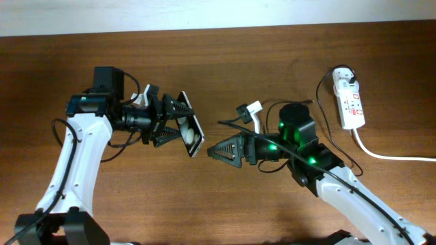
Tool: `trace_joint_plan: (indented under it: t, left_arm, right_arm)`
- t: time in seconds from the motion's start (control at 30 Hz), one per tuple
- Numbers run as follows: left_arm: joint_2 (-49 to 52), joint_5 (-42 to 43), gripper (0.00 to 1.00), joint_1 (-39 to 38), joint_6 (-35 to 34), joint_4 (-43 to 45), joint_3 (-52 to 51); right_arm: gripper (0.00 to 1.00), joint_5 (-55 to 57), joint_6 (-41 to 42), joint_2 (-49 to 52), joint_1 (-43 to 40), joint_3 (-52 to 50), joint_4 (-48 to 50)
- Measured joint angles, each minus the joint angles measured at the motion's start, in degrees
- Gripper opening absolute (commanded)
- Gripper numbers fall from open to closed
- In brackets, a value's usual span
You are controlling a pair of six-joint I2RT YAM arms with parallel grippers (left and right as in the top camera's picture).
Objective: Plug charger to phone and switch on socket
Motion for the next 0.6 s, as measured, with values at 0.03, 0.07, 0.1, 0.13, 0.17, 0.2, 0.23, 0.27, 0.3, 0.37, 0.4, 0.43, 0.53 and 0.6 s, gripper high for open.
trace_joint_plan:
  t: [0.03, 0.07, 0.1, 0.13, 0.17, 0.2, 0.23, 0.27, 0.3, 0.37, 0.4, 0.43, 0.53, 0.6]
  left_arm:
    - [0.0, 0.0, 0.61, 0.0, 0.0, 0.0, 0.0]
    - [0.0, 0.0, 0.61, 0.0, 0.0, 0.0, 0.0]
    - [0.0, 0.0, 0.61, 0.0, 0.0, 0.0, 0.0]
    - [0.0, -0.2, 0.61, 0.0, 0.0, 0.0, 0.0]
    - [0.0, -0.5, 0.61, 0.0, 0.0, 0.1, 0.0]
    - [0.0, -0.7, 0.61, 0.0, 0.0, 0.2, 0.0]
    - [0.0, -0.7, 0.61, 0.0, 0.0, 0.2, 0.0]
    - [0.0, -0.8, 0.61, 0.0, 0.0, 0.3, 0.0]
    - [0.0, -0.9, 0.61, 0.0, 0.0, 0.7, 0.0]
    - [0.0, -1.0, 0.61, 0.0, 0.0, 0.8, 0.0]
    - [0.0, -1.0, 0.61, 0.0, 0.0, 0.8, 0.0]
    - [0.0, -1.1, 0.62, 0.0, 0.0, 0.8, 0.0]
    - [0.0, -1.1, 0.62, 0.0, 0.0, 0.8, 0.0]
    - [0.0, -1.1, 0.62, 0.0, 0.0, 0.8, 0.0]
  right_arm:
    - [0.98, 2.5, -0.7, -0.4, 0.0, 0.0, -0.2]
    - [0.98, 5.9, -1.0, -1.2, 0.0, 0.0, -1.2]
    - [0.99, 8.4, -1.1, -2.3, 0.0, 0.2, -3.0]
    - [0.99, 14.8, -1.6, -5.4, 0.7, 0.8, -9.3]
    - [0.99, 17.0, -2.0, -6.7, 1.4, 0.9, -10.9]
    - [0.99, 23.2, -2.8, -9.6, 4.5, 1.7, -15.1]
    - [0.99, 28.2, -3.1, -11.3, 7.5, 2.4, -17.1]
    - [0.99, 33.0, -3.1, -12.8, 11.3, 2.9, -18.1]
    - [0.99, 39.6, -2.9, -14.2, 17.0, 3.3, -18.3]
    - [0.99, 54.8, -2.7, -14.4, 25.7, 3.6, -18.1]
    - [0.99, 62.8, -2.6, -13.9, 29.5, 3.6, -17.7]
    - [0.99, 69.6, -2.7, -12.9, 32.3, 3.6, -16.3]
    - [0.94, 80.3, -2.6, -7.7, 34.4, 3.9, -8.3]
    - [0.88, 82.6, -2.6, -4.0, 34.4, 3.9, -3.2]
